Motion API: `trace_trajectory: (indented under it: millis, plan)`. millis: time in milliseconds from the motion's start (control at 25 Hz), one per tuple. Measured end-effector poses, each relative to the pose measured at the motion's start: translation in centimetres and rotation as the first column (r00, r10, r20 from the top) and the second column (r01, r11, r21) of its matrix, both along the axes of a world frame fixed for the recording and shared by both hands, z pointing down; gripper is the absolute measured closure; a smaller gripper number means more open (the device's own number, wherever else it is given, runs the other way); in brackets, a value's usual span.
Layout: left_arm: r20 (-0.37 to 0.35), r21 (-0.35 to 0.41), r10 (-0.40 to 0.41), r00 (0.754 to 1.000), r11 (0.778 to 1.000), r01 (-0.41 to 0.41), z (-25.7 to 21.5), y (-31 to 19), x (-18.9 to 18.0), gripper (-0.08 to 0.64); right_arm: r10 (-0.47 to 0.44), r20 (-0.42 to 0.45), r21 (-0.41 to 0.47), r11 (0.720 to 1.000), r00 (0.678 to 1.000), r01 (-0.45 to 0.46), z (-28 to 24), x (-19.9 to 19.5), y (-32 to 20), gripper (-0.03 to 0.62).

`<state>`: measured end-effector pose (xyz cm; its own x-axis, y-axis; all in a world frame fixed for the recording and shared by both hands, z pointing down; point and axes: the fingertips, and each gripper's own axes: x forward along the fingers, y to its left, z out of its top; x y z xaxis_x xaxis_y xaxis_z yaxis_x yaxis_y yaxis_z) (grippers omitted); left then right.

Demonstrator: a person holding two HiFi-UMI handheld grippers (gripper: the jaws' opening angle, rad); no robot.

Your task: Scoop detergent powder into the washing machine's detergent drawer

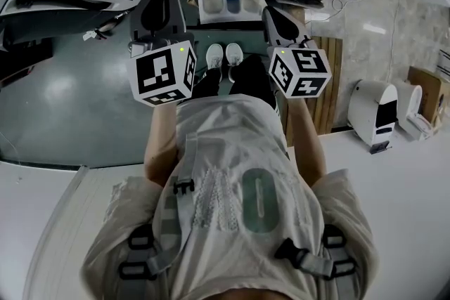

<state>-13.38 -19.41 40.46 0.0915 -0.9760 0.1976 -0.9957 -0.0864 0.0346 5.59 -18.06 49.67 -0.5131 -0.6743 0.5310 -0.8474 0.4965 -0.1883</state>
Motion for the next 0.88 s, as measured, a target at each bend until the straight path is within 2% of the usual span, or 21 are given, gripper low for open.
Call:
trace_trajectory:
  millis: [80,200,320,440,520,640,720,760,800,880]
  plan:
    - [-0.002,0.001,-0.001,1.000,1.000,0.001,0.0,0.0,-0.1,0.540,-0.044,-0.112,0.035,0.998,0.993,0.049,0.2,-0.3,0.1,0.581]
    - [-0.004,0.000,-0.004,1.000,1.000,0.004,0.2,0.0,-0.5,0.540,-0.106,-0.249,0.078,0.989,0.963,0.129,0.5,-0.7,0.1,0.581]
    - [-0.006,0.000,-0.007,1.000,1.000,0.007,0.3,0.0,-0.8,0.540,-0.161,-0.415,0.130,0.964,0.896,0.233,0.6,-1.0,0.3,0.581]
    - [-0.008,0.003,-0.012,1.000,1.000,0.012,0.4,0.2,-1.0,0.540,-0.205,-0.587,0.170,0.915,0.783,0.367,0.8,-1.4,0.8,0.581]
    - [-0.008,0.002,-0.014,1.000,1.000,0.014,0.4,0.5,-1.1,0.540,-0.221,-0.690,0.178,0.871,0.689,0.458,1.1,-1.7,1.1,0.581]
    - [-0.008,0.002,-0.016,1.000,1.000,0.016,0.4,0.7,-1.0,0.540,-0.196,-0.834,0.175,0.792,0.515,0.585,1.2,-1.8,1.3,0.580]
    - [-0.010,0.003,-0.020,1.000,1.000,0.020,0.4,0.8,-1.1,0.540,-0.157,-0.905,0.159,0.737,0.395,0.657,1.4,-1.8,1.3,0.581]
    - [-0.012,0.004,-0.023,1.000,1.000,0.023,0.4,0.9,-1.3,0.540,-0.142,-0.928,0.146,0.713,0.345,0.685,1.5,-1.9,1.4,0.581]
    - [-0.014,0.005,-0.027,1.000,1.000,0.027,0.4,0.9,-1.4,0.540,-0.132,-0.942,0.134,0.694,0.308,0.708,1.7,-2.0,1.4,0.580]
    - [-0.017,0.006,-0.033,0.999,0.999,0.033,0.5,1.0,-1.7,0.540,-0.115,-0.957,0.126,0.667,0.268,0.735,1.8,-2.1,1.5,0.580]
